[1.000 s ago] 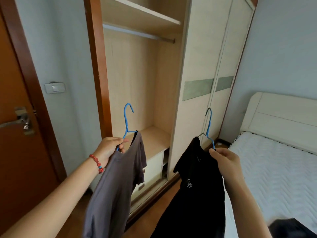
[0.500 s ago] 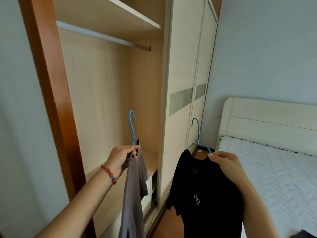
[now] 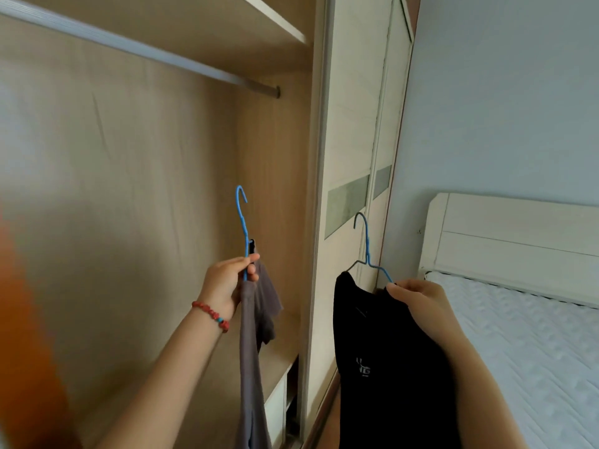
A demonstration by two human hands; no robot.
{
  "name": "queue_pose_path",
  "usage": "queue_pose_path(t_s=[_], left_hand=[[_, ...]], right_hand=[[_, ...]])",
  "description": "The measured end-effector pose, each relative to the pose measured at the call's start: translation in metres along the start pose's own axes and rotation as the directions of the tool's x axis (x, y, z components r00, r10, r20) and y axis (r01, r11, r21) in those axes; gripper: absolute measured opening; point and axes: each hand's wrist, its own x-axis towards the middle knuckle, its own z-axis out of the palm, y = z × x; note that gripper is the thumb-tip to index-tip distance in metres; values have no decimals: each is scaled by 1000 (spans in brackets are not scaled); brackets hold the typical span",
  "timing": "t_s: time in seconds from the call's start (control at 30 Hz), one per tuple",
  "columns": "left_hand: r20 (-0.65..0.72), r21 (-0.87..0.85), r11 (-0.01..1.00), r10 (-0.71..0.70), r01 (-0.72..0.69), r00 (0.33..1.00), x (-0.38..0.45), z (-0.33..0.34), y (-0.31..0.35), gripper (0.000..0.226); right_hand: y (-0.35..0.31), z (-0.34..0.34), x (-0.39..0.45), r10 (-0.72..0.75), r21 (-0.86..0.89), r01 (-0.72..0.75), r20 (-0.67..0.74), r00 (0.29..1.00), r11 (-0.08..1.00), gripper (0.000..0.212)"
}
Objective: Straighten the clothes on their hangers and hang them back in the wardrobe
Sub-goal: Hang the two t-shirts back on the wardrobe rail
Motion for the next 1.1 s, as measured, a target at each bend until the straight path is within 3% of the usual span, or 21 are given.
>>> queue_pose_path(t_s=[0.3,0.57,0.73,1.1], left_hand=[[-89,26,997,78,-76,993,115,36,33,21],[-135,96,970,233,-222,963,187,56,71,25],[-154,52,952,305,-300,940,210,68,101,26],[-116,149,854,516,-499,849,297,96,175,21]], right_hand=[[-36,23,140,-106,36,102,136,985,994,17],[-70,71,230,-237,78,225,208,949,971,20],[-94,104,269,-286,108,268,204,936,957,21],[-169,177,373,-369,200,333,180,912,921,27]])
